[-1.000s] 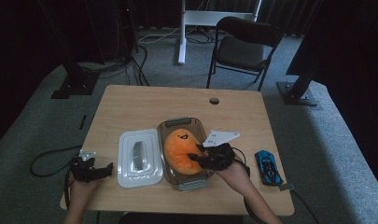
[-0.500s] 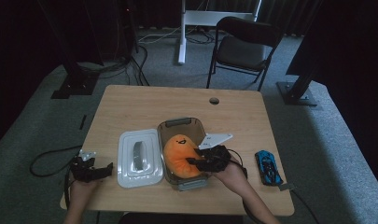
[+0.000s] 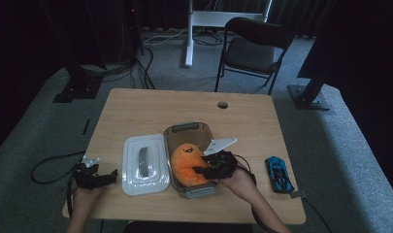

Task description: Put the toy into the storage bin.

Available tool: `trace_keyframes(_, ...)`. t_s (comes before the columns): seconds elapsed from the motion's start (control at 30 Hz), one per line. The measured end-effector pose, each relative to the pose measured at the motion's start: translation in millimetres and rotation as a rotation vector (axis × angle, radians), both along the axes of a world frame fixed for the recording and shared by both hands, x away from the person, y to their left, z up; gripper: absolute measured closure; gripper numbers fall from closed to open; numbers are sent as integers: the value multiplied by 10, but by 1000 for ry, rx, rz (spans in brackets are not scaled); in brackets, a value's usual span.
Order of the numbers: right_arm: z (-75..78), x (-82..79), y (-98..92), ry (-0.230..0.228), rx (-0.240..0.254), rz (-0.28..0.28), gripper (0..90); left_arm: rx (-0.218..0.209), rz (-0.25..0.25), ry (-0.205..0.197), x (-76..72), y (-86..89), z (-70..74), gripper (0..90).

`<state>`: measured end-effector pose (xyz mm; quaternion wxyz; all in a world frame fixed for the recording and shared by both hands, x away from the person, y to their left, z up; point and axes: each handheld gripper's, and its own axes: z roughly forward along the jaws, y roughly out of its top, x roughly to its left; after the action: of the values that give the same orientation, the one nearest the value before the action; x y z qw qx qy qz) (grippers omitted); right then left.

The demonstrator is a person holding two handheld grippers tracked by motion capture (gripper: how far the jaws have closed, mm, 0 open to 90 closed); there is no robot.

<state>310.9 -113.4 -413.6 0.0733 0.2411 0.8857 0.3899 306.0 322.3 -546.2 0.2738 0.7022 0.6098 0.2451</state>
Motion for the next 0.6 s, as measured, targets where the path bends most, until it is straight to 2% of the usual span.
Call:
trace_keyframes(0.13,-13,18,10,19,-5,-1,574,0,0,0,0,0,0,3)
trace_keyframes(0.37,-86,73,65,49,-45,-3,514,0,0,0,0,0,0,3)
trace_keyframes(0.6,-99,106,96,70,-53,-4,411,-1,1,0,0,-1,0,3)
